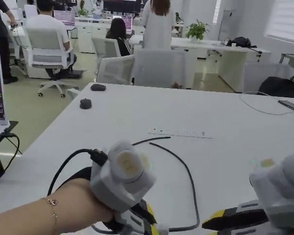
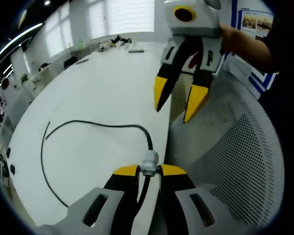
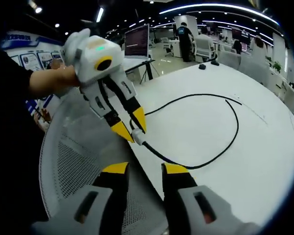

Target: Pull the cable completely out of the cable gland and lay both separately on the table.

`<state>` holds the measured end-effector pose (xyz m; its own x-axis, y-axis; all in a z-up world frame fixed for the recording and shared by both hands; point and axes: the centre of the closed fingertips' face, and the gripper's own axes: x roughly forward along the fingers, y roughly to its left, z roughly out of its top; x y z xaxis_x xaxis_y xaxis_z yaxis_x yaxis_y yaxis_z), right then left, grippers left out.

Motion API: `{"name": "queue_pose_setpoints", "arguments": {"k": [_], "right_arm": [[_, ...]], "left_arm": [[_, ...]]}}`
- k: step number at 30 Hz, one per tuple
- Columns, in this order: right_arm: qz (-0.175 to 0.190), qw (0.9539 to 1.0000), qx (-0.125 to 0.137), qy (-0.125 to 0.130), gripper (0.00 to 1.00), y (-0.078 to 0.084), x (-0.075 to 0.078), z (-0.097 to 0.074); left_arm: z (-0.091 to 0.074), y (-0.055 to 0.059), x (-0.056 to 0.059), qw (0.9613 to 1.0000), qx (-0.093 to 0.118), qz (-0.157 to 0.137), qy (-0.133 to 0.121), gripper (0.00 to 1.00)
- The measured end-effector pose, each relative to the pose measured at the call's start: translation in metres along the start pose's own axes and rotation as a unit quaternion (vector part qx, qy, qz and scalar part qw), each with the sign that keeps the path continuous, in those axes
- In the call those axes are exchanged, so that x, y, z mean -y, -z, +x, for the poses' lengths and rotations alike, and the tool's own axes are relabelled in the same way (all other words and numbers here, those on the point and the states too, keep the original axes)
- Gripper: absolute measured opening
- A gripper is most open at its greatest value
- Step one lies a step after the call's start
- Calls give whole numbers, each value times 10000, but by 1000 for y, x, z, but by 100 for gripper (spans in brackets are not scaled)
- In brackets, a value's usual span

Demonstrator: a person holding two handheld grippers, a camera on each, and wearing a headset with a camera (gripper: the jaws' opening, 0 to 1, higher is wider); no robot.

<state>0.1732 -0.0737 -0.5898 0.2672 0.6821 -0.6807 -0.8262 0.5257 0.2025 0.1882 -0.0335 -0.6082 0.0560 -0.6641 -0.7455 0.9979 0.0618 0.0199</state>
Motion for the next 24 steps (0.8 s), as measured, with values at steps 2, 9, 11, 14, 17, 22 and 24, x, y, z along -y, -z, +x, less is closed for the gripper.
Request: {"name": "queue_pose_setpoints", "arguments": {"k": [2,9,11,14,17,22,24], "right_arm": [[-162,9992,-207,-286,27,-6,-2,5],[-683,9877,-792,-1161,26,-21,-14,26],[-739,9853,-769,-1336,19,-27,-15,31],[-608,9793,-922,-1696,17,-26,-23,34],[-477,9741,-1039,-1950,17,-26,-28,37],[-538,9692,-1295,-2023,12,-18,-30,38],[-597,9732,-1237,-1842,11,-18,-28,40]], "left_arm": [[-8,-7,4,9997,77,187,-117,16],[-21,-16,7,9933,-112,1002,-566,16],[-21,-18,7,9918,-95,1107,-632,16],[-21,-17,6,9902,-135,1210,-686,16],[-19,-17,8,9899,-130,1244,-664,16],[-13,-15,12,9910,-214,1221,-503,16],[-12,-13,8,9905,-264,1234,-550,16]]}}
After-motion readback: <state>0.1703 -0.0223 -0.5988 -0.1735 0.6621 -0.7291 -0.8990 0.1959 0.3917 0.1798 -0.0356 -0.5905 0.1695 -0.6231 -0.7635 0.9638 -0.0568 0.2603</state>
